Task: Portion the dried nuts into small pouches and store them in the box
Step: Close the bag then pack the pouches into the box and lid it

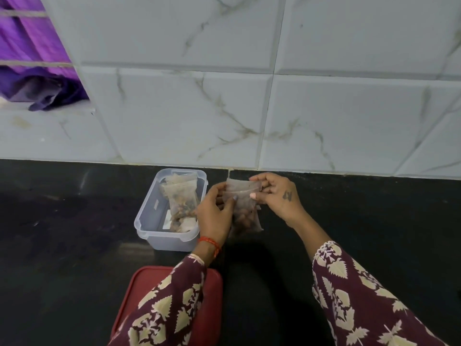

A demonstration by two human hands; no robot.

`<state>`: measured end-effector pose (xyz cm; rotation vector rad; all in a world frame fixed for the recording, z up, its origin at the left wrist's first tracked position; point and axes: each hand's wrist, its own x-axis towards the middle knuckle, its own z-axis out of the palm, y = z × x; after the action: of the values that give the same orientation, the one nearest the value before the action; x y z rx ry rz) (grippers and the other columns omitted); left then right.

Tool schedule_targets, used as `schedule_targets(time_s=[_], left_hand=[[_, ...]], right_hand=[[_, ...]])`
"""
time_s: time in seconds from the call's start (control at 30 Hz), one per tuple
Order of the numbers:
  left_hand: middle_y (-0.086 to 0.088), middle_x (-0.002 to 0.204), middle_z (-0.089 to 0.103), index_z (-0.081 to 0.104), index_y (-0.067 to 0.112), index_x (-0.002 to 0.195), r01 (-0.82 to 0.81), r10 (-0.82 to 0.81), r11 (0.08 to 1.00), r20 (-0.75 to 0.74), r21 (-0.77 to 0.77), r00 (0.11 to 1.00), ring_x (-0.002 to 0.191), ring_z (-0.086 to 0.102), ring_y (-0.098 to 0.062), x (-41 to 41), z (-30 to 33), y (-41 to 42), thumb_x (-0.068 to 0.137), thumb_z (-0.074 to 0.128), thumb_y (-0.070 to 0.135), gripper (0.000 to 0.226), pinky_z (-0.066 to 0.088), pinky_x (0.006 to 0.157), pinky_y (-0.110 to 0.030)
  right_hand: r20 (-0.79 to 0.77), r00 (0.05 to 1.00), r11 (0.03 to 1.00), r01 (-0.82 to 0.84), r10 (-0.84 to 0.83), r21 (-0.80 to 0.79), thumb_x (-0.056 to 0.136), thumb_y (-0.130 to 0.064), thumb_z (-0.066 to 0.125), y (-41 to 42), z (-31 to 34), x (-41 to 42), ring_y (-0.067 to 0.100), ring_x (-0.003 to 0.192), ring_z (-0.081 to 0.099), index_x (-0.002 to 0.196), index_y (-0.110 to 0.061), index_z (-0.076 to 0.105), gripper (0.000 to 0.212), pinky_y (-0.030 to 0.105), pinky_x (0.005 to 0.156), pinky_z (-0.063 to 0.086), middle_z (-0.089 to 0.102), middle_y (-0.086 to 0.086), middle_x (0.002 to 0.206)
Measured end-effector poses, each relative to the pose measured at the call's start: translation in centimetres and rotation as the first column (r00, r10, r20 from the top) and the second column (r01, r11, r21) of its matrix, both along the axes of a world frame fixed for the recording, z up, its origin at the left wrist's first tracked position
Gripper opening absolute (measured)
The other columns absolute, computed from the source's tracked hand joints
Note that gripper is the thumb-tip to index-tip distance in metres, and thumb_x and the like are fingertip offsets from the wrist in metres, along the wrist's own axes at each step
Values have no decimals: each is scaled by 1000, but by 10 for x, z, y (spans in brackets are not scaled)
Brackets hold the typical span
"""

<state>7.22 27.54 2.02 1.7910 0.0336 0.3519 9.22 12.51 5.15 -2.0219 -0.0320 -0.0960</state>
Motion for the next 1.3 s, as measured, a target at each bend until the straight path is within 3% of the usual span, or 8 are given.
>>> schedule_targets(time_s=[0.17,0.33,0.53,0.67,0.77,1.0,1.13,1.3], left_hand=[[5,84,67,63,20,114,-93,89,994,74,55,993,69,60,1,0,41,63,83,67,7,34,51,70,-18],[-6,95,68,64,14,118,-159,165,976,-25,150,986,82,64,-17,13,44,111,82,71,12,36,55,81,-33],[-12,107,68,62,10,120,-93,174,939,-226,331,958,101,62,-29,22,13,114,85,68,18,36,48,92,-34],[-7,121,62,53,14,131,-54,132,930,-193,364,972,103,60,-26,21,11,114,86,65,15,46,46,95,-35],[-6,130,58,48,15,137,19,41,908,-134,419,990,105,59,-22,17,11,120,86,63,11,52,45,94,-30],[-9,158,15,7,23,152,413,-169,507,-382,757,908,146,6,-29,15,11,141,95,46,44,72,11,117,-35],[-4,160,9,-5,20,151,433,-138,237,-411,870,901,147,-1,-23,19,7,139,68,-4,70,97,-6,118,-35],[0,160,3,-8,21,151,434,-96,155,-424,887,901,147,-4,-24,24,-3,137,60,-15,67,102,-10,117,-37]], right_hand=[[44,996,982,-85,78,167,76,3,73,57,35,4,10,69,64,110,-9,67,37,26,70,58,63,-4,81],[48,998,992,-48,43,118,75,-2,75,115,21,22,25,90,67,110,-16,67,38,43,78,58,66,9,100],[81,992,948,-63,93,-313,83,-8,64,125,2,17,27,112,57,124,-11,59,41,30,98,43,62,12,120],[261,931,888,-118,255,-445,86,-5,58,128,8,1,22,131,40,132,-8,53,47,23,108,25,47,8,140],[151,901,787,-262,407,-558,89,-11,55,126,4,-4,22,136,34,136,-8,49,47,25,112,18,42,8,146],[-209,874,444,-413,438,-795,100,-34,35,122,-4,8,17,147,5,151,-14,14,59,41,119,-2,16,1,159],[-266,869,359,-427,418,-830,100,-32,30,127,-4,7,15,147,1,152,-17,6,60,44,119,-2,9,-2,160],[-255,879,416,-424,404,-805,98,-29,33,129,-12,6,16,147,-2,152,-17,4,63,40,119,4,7,-3,160]])
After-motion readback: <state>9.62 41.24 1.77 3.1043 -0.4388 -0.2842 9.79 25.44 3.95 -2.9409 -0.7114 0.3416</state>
